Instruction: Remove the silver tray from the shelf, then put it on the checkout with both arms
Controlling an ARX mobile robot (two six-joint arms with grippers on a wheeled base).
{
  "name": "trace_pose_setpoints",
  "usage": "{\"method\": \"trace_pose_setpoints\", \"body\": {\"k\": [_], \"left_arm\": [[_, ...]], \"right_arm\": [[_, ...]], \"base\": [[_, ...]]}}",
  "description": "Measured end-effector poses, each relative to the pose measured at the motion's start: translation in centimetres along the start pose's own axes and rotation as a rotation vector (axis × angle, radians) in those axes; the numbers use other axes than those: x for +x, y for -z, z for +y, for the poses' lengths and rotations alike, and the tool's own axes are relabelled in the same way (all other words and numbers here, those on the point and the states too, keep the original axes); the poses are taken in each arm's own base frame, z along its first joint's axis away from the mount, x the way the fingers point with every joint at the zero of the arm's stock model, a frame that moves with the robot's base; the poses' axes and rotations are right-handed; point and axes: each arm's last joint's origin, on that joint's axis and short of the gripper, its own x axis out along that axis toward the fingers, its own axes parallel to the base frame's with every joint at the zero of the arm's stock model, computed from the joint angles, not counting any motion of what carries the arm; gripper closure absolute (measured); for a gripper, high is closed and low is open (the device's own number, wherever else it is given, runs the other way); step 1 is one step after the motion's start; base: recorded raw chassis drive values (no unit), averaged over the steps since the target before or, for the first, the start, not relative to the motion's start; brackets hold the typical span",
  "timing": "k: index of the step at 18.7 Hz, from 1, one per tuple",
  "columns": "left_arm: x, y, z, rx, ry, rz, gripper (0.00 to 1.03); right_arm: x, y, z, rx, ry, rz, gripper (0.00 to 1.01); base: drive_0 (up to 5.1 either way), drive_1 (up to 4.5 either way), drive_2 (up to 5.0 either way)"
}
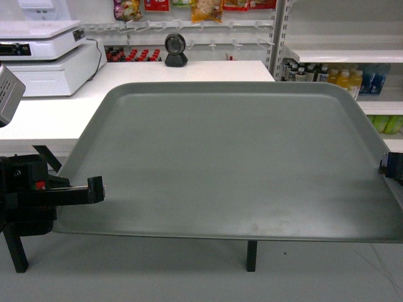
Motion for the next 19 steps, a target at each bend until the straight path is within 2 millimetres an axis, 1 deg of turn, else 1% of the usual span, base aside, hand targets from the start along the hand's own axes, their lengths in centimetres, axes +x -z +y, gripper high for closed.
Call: {"method": "trace_pose_setpoints", "body": {"k": [19], "left_arm": [[0.01, 0.00, 0.00, 0.000, 0.000, -0.001, 1.00]], "right_arm": [[0.00, 0.00, 0.00, 0.000, 0.000, 0.000, 0.99]], "base": [[0.0, 4.02, -4.0]]}}
